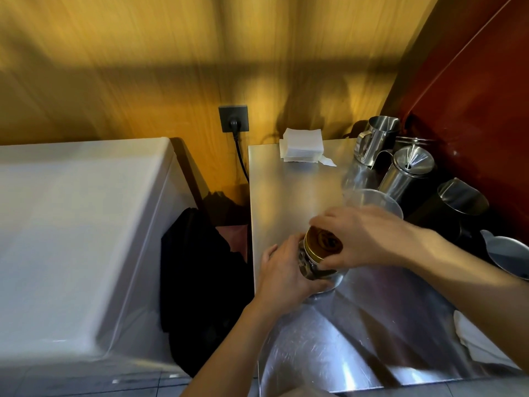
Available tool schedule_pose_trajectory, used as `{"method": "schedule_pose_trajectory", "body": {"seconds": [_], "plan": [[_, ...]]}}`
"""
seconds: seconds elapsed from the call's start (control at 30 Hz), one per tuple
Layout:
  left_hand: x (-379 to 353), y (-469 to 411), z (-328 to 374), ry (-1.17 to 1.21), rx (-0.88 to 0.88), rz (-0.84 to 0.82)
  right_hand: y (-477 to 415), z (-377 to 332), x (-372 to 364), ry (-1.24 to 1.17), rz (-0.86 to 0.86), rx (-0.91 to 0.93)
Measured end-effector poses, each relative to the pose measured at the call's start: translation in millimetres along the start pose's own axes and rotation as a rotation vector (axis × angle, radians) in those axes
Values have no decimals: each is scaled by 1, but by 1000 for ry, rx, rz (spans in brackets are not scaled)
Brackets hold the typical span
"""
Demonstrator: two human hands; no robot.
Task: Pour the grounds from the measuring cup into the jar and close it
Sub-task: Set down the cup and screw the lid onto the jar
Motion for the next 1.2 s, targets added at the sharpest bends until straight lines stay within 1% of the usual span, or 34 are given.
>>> {"method": "schedule_pose_trajectory", "body": {"seconds": [0.03,0.07,0.1,0.17,0.23,0.3,0.33,0.4,0.43,0.5,0.57,0.63,0.8,1.03,1.1,1.2], "plan": [[0,0,-1,1,-3,3,0,3,10,72,101,-46],[0,0,-1,4,-9,3,0,5,15,123,159,-56],[-1,1,0,11,-15,-1,0,4,13,119,166,-20],[-2,-1,-1,61,-8,-44,2,-6,2,39,87,120],[-7,-6,-7,193,34,-169,6,-14,-10,85,34,227],[-13,-10,-11,304,56,-340,7,-13,-13,113,44,250],[-14,-12,-12,316,53,-422,8,-13,-13,108,49,259],[-16,-17,-12,277,29,-544,9,-17,-10,94,72,296],[-16,-20,-13,233,15,-569,10,-20,-9,88,97,315],[-15,-25,-17,153,4,-577,10,-28,-7,79,149,334],[-17,-23,-18,185,14,-586,8,-31,-8,96,186,327],[-19,-17,-18,229,18,-556,5,-31,-9,107,196,310],[-19,-7,-20,256,37,-375,4,-24,-13,73,231,256],[-14,6,-12,357,42,-125,3,-14,-13,-10,296,73],[-17,11,-12,366,69,-63,5,-11,-12,-20,325,16],[-20,21,-16,367,157,60,5,-9,-9,-17,355,-66]]}}
Point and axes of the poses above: each hand's wrist, its own y-axis away from the middle knuckle, its own x-axis out of the back of the hand, z = x × y, the point moved 10 cm from there along -y, towards the middle knuckle, and after that the axes turned 2 degrees about -z, right-handed, at the moved point
